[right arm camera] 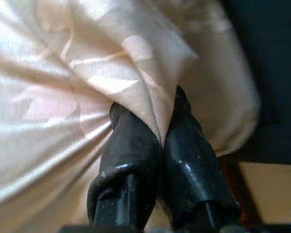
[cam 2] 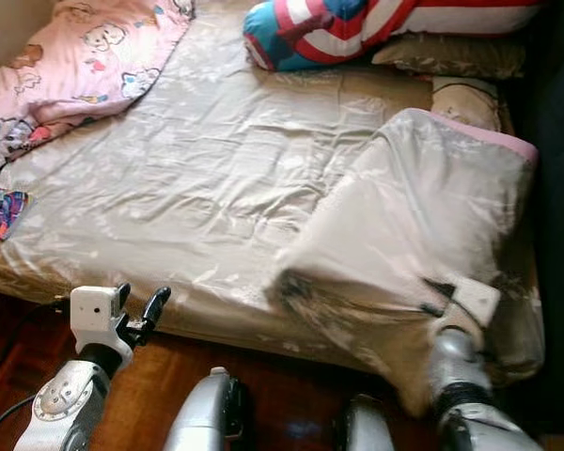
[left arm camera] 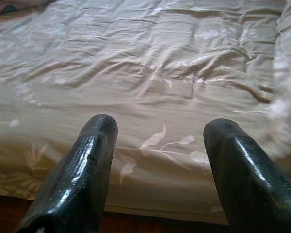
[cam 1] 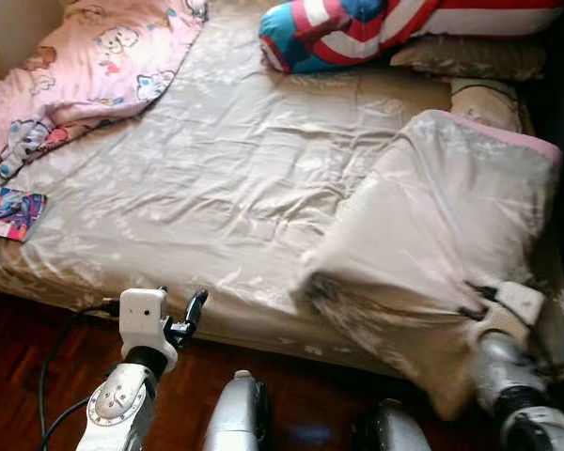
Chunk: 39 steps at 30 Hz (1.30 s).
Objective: Clean up the room
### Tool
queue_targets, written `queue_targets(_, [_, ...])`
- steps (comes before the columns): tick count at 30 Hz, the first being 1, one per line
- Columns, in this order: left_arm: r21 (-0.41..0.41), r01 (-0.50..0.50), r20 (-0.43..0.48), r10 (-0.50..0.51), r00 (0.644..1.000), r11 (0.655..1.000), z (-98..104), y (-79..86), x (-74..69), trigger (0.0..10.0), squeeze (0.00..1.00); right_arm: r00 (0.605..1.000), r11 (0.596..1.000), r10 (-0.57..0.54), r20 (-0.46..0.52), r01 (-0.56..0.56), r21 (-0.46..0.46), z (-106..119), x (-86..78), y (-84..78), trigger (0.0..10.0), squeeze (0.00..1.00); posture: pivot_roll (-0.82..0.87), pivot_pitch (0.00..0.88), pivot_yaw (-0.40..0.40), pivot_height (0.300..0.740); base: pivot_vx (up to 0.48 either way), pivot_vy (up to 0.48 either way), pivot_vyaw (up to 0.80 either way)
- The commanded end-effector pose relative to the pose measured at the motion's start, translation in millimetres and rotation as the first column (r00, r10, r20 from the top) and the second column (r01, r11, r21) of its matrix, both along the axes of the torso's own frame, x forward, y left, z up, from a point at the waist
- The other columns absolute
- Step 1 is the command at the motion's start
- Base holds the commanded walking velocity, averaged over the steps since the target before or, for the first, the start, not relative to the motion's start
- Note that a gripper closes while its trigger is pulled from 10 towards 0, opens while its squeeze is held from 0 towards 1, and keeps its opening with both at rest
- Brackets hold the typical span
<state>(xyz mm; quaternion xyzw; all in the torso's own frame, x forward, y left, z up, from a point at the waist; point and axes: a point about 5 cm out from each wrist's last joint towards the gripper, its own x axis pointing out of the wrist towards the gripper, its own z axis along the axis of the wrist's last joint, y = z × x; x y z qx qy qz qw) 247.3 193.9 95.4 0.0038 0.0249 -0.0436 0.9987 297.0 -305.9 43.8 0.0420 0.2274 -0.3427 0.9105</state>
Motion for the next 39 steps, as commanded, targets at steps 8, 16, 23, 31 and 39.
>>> queue_targets(8, [0.023,0.002,-0.028,-0.001,1.000,1.000,-8,3.4,-2.6,10.0,0.00,0.981,0.952,-0.152,0.123,0.179,-0.249,58,-1.6,-59.4,0.0,0.00,0.05,0.184,0.070,0.660,0.000,0.000,0.00])
queue_targets(16, [0.027,-0.001,-0.030,0.002,1.000,1.000,-9,4.8,-4.4,10.0,0.00,0.970,0.913,-0.189,0.150,0.230,-0.336,72,-3.6,-69.9,0.0,0.00,0.06,0.198,0.074,0.660,0.000,0.000,0.00])
queue_targets(23, [0.023,0.006,-0.034,-0.005,0.999,1.000,-10,2.7,-5.0,10.0,0.00,0.973,0.884,-0.189,0.131,0.227,-0.409,78,-3.4,-73.3,2.8,0.00,0.06,0.209,0.079,0.660,0.000,0.000,0.00])
queue_targets(31, [0.018,0.009,-0.039,-0.008,0.999,1.000,-10,2.1,-5.8,10.0,0.00,0.977,0.904,-0.157,0.142,0.200,-0.377,69,-1.9,-64.9,10.0,1.00,0.06,0.211,0.082,0.660,0.000,0.000,0.00])
queue_targets(39, [0.000,0.013,-0.049,-0.013,0.999,1.000,-14,-1.6,-3.0,10.0,0.00,0.964,0.926,0.100,0.245,0.000,-0.378,77,22.6,-31.8,10.0,0.00,0.05,0.198,0.070,0.660,0.000,0.000,0.00])
